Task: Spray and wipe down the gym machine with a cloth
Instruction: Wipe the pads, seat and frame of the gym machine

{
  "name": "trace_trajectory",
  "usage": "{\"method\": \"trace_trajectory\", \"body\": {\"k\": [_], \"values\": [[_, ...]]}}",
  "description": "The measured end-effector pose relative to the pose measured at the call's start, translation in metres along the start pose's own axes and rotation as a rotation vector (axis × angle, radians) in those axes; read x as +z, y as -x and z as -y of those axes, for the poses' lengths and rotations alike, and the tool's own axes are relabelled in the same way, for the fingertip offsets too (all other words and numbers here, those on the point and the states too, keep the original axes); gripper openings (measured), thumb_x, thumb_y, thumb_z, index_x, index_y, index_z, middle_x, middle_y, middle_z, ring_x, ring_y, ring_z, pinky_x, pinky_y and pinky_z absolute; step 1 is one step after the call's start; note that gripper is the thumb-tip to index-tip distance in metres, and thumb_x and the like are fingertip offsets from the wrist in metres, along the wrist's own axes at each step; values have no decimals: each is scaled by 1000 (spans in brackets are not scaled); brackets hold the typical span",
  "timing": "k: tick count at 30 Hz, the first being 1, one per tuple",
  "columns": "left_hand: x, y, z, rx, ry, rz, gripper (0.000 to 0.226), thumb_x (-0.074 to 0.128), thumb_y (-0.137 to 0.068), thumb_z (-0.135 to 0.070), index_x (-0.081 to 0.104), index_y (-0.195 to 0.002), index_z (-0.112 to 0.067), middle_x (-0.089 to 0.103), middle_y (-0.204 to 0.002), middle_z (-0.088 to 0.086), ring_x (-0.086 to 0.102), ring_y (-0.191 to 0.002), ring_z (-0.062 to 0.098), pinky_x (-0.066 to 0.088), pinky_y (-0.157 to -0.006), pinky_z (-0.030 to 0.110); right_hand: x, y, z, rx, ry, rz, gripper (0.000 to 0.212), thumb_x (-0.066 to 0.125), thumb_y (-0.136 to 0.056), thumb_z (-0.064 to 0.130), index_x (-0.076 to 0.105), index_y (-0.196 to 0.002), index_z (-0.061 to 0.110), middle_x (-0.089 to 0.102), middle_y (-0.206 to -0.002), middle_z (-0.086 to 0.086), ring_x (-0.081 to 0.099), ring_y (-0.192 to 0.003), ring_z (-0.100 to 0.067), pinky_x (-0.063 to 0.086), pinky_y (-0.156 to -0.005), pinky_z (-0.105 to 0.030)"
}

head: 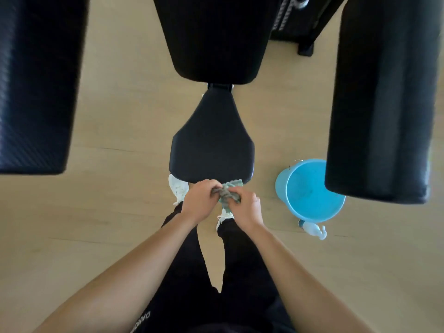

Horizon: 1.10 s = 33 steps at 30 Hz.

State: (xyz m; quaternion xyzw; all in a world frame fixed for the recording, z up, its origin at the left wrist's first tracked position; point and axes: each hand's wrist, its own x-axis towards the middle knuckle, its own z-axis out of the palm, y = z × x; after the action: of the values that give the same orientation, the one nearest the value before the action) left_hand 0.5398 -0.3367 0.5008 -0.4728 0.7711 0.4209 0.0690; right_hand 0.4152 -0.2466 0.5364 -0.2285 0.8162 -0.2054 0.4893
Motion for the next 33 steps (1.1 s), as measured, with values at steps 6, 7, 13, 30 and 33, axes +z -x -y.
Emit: {"method": "trace_trajectory", "body": {"k": [6,7,13,30,33], "values": [[-90,34,-57,-32,210,-51,23,70,-92,-41,65,-76,-25,62,-76,-11,57,-76,8,39,-69,25,-69,49,58,-132,-191,-81,9,68,-94,15,69,-95,24,70,-86,11,64,-81,-9,48,-68,-14],[-103,41,-69,-42,307,-60,25,73,-91,-41,65,-76,-23,62,-75,-11,56,-73,7,40,-67,23,-79,57,70,-152,-217,-97,9,67,-95,16,68,-94,25,69,-86,11,64,-82,-8,48,-67,-11],[-174,57,-142,51,671,-141,11,75,-92,-17,67,-99,-21,71,-88,-9,65,-78,5,50,-66,18,-128,88,139,-173,-556,-238,8,65,-99,21,60,-104,26,67,-101,3,67,-97,-15,58,-82,-25],[-334,-48,-260,678,361,-345,25,65,-91,-14,75,-113,-22,74,-103,-12,69,-94,5,59,-81,27,-223,44,276,-326,-1065,-527,21,60,-100,3,67,-119,9,72,-109,-11,71,-101,-23,60,-90,-41],[-357,-82,-263,743,106,-483,21,62,-92,-24,74,-110,-24,73,-106,-12,64,-102,9,54,-90,31,-234,11,283,-281,-1006,-659,22,65,-97,3,69,-112,20,74,-106,-3,72,-100,-18,61,-87,-34]]}}
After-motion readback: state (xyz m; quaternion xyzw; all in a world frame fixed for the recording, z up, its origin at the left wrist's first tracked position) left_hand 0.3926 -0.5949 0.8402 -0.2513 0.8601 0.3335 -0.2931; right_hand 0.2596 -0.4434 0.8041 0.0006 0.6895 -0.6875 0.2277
